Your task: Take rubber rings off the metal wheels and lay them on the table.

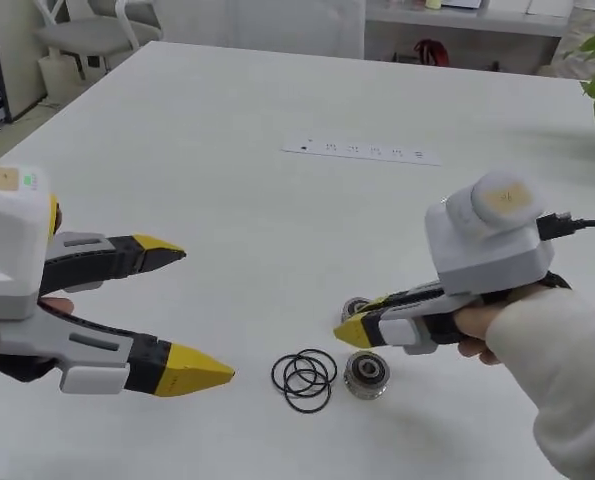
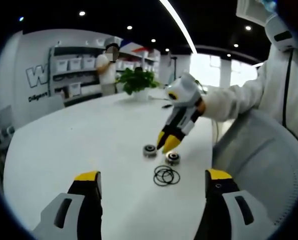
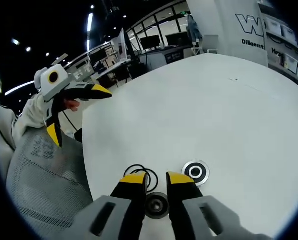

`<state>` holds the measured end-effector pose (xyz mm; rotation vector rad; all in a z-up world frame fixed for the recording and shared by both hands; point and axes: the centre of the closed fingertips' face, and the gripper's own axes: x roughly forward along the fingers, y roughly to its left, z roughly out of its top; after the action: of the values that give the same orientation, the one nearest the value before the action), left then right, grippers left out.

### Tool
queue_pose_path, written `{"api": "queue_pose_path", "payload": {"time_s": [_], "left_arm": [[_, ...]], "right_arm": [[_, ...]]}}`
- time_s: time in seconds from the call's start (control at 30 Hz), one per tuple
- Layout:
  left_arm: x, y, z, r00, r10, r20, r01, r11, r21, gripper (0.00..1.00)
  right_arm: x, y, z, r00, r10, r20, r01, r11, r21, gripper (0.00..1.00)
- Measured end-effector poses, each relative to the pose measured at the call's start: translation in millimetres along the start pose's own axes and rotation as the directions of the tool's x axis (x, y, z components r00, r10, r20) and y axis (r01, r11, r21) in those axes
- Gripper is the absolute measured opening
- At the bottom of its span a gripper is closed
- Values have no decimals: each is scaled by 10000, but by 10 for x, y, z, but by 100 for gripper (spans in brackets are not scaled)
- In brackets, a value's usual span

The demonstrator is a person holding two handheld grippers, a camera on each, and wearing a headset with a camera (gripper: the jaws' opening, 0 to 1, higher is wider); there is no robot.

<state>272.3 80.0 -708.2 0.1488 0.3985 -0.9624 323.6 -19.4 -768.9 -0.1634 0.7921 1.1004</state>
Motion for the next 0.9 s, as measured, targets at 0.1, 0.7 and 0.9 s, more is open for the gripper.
{"api": "queue_pose_path", "payload": {"time_s": [0.1, 0.7, 0.9], "left_arm": [[-1, -1, 10, 10000, 5, 62, -5, 10000, 9, 87], [51, 9, -76, 9999, -81, -61, 80, 9999, -88, 100], [90, -24, -126, 9993, -263, -266, 262, 9996, -52, 100]], "right_arm": [[-39, 24, 64, 9999, 40, 146, -38, 9999, -148, 16], [-214, 259, 275, 9957, 523, 767, -462, 9958, -788, 36], [-334, 268, 324, 9935, 517, 1015, -400, 9926, -1150, 46]]}}
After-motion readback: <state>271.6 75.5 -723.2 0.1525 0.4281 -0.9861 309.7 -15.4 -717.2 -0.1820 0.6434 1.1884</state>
